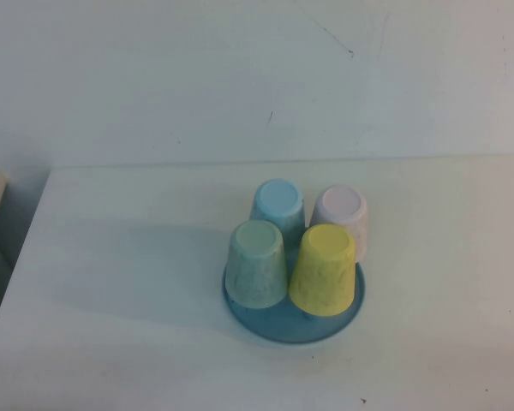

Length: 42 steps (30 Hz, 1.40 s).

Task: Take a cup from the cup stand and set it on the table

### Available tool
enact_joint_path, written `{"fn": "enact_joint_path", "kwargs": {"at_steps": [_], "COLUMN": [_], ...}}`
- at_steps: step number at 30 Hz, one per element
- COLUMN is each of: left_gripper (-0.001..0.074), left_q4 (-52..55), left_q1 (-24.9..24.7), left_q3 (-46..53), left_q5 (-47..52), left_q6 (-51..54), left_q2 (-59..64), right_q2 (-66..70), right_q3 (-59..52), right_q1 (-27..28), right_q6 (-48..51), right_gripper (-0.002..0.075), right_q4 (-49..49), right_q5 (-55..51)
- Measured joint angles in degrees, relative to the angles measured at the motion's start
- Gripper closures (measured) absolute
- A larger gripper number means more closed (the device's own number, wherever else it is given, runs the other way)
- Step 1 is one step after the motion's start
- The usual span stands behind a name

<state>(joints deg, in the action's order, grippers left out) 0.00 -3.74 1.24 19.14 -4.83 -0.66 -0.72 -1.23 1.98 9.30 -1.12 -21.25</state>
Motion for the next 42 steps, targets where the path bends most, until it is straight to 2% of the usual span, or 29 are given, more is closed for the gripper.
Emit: {"fn": "enact_joint_path", "kwargs": {"at_steps": [42], "left_gripper": [0.0738], "left_q4": [0.00], "left_q1": [0.00], "left_q3": [0.00], "left_q5": [0.00], "left_q6": [-0.02], "left_q2": [0.00], "right_q2": [0.00], "right_q3": [-0.25], "right_q1": [0.00], "right_q6": [1.62], "right_gripper": [0.0729], "right_q4": [0.47], "right_q5": [1.18]}}
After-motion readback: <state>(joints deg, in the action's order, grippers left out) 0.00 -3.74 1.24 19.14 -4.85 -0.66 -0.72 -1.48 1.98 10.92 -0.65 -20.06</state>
